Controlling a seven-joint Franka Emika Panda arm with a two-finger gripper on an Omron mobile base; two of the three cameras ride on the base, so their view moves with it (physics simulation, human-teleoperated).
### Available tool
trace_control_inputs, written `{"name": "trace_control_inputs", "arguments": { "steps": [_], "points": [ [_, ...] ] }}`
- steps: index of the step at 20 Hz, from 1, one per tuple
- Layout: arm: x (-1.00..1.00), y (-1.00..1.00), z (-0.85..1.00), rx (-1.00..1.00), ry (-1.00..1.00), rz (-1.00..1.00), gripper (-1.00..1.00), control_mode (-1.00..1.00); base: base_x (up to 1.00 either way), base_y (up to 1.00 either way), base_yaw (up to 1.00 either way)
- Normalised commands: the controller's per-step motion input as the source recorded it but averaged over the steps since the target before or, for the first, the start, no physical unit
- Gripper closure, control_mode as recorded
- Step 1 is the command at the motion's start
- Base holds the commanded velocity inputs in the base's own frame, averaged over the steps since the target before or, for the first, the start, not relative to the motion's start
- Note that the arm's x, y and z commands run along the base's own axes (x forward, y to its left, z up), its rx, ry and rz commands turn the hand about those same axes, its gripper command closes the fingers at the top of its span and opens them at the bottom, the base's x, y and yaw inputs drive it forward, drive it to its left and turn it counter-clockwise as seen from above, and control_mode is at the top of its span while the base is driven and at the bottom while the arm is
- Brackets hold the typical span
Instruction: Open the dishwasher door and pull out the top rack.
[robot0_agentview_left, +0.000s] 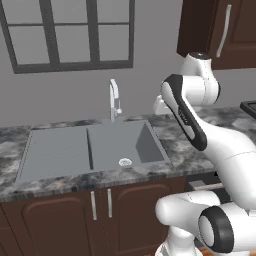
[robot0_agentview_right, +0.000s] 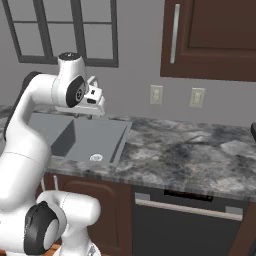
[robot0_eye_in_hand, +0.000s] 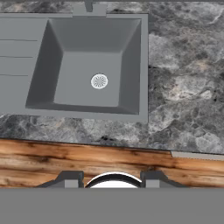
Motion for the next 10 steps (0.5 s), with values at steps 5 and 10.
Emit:
{"name": "trace_control_inputs", "arguments": {
  "steps": [5,10],
  "points": [
    [0.00,0.00,0.00,0.00,0.00,0.00,-1.00,1.00,0.00,0.00,0.00],
    [0.00,0.00,0.00,0.00,0.00,0.00,-1.00,1.00,0.00,-0.01,0.00]
  ]
}}
